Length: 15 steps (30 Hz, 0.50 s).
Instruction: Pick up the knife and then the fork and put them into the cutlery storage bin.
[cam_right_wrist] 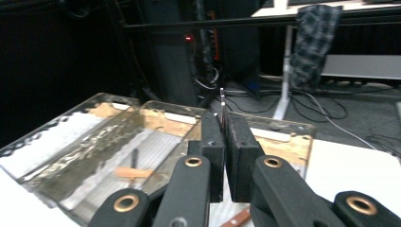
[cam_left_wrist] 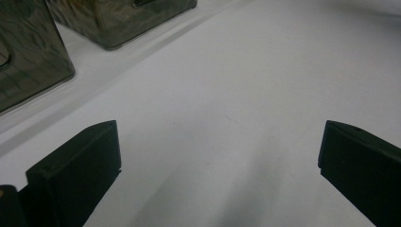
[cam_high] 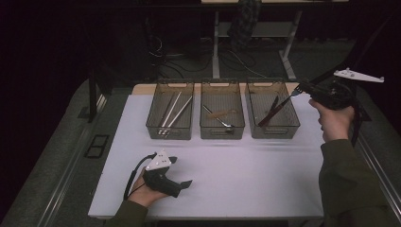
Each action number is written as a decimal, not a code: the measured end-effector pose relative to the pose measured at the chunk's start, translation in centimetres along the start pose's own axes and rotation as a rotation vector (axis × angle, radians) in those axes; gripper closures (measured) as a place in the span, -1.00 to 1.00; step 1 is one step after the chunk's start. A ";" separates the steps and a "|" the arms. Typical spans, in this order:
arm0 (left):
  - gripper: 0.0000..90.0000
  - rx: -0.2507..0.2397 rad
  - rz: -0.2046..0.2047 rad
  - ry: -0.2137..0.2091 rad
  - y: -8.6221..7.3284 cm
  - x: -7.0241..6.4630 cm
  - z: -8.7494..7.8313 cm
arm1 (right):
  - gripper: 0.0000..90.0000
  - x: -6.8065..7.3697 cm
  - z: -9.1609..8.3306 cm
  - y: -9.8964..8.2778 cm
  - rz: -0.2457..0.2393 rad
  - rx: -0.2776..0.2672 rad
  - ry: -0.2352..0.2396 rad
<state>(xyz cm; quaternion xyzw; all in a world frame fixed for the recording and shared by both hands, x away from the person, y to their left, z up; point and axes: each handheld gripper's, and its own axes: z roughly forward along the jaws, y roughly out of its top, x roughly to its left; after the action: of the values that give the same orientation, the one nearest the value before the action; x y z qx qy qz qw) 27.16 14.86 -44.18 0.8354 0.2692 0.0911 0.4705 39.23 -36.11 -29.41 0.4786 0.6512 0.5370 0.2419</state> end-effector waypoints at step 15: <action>-1.00 0.009 0.010 -0.016 0.0 -0.1 0.2 | 0.93 -1.6 3.2 -0.1 -0.025 0.091 -0.101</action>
<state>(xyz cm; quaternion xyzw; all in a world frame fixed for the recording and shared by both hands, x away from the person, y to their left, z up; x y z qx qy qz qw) 27.13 14.61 -44.28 0.8396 0.2618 0.0855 0.4683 42.50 -36.08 -30.79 0.5074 0.6679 0.4789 0.2591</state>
